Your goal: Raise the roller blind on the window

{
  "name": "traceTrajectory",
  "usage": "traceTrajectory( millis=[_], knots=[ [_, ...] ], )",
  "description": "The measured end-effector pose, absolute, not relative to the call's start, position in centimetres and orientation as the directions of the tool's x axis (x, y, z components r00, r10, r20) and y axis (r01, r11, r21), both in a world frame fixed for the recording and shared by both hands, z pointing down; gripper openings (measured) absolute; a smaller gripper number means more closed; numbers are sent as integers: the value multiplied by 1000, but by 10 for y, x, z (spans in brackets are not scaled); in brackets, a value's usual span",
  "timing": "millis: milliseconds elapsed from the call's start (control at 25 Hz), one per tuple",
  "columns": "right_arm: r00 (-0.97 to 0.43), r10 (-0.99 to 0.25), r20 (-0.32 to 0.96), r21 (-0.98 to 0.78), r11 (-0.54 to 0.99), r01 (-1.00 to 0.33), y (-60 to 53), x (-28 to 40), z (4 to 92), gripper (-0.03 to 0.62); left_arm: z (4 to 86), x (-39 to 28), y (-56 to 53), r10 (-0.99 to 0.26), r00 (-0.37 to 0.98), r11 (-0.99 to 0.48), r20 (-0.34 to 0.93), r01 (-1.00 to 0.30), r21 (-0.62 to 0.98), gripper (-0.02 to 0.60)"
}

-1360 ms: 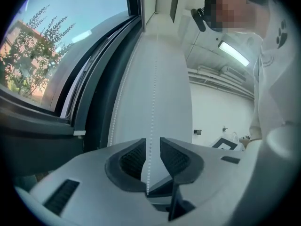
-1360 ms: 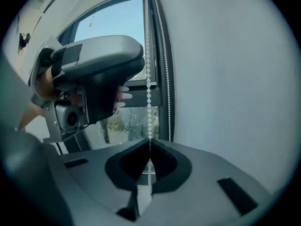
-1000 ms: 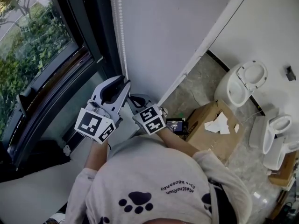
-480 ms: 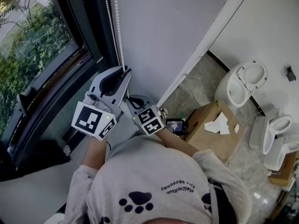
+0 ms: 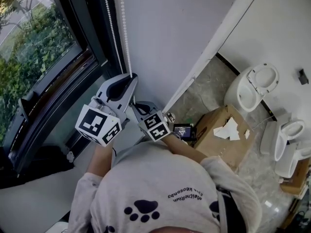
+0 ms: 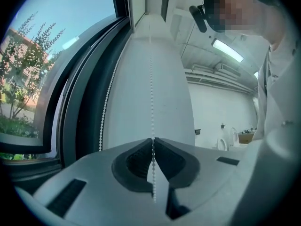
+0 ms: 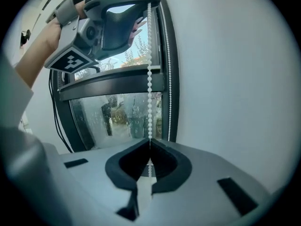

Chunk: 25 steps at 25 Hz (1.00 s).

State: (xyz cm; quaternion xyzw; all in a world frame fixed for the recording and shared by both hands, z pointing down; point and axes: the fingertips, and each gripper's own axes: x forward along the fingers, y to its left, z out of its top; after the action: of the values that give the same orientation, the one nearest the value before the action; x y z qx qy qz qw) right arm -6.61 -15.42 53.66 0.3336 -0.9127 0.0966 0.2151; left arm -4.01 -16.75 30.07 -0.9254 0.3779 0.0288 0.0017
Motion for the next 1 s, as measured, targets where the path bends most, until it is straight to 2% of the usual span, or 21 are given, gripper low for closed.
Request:
traceTrajectory(
  millis=[440, 600, 1000],
  knots=[
    [-687, -576, 443, 13, 770, -638, -153, -67, 540, 14, 305, -46, -167, -735, 671, -676, -98, -736, 38, 20],
    [-706, -592, 389, 36, 775, -631, -151, -66, 526, 87, 306, -48, -167, -741, 663, -670, -110, -740, 50, 18],
    [-708, -639, 301, -19, 738, -674, -158, -41, 474, 87, 360, -42, -171, -749, 663, -662, -16, -746, 75, 18]
  ],
)
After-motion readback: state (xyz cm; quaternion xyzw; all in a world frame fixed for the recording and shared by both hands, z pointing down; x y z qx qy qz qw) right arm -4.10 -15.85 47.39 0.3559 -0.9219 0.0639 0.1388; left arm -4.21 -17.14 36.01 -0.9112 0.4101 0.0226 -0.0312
